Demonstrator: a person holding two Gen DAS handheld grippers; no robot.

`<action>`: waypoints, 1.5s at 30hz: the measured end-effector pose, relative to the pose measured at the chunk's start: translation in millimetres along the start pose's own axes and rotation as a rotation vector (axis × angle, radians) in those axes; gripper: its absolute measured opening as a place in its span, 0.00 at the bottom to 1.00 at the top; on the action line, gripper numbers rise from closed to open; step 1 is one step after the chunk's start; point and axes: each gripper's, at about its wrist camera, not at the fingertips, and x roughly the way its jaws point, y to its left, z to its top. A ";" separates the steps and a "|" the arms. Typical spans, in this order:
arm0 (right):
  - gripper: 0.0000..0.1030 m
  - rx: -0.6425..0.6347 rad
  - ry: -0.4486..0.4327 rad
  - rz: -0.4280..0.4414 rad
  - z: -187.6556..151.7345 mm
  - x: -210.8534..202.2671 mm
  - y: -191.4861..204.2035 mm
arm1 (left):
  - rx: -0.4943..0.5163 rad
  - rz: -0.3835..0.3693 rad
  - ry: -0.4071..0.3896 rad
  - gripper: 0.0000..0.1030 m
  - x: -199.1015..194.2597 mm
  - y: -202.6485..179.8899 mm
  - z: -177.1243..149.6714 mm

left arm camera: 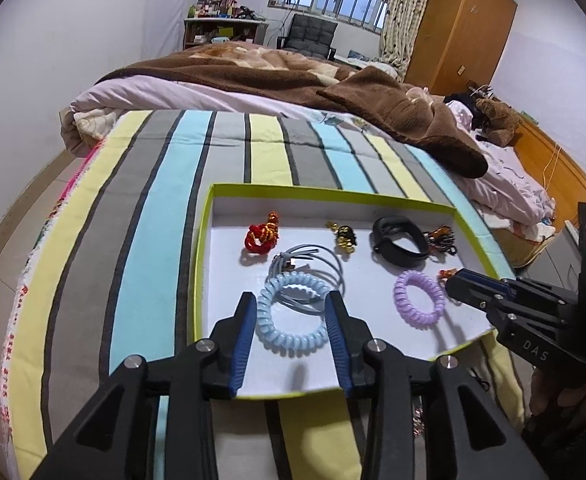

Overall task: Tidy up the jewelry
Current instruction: 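Open both grippers to release the coils in the box, then withdraw both grippers and lower the right onto the black cord, then close the right gripper on the black cord with teal bead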

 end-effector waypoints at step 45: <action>0.16 -0.063 0.019 0.024 -89.1 -31.0 37.9 | 0.051 -0.115 -0.007 0.42 -34.5 -28.3 -55.3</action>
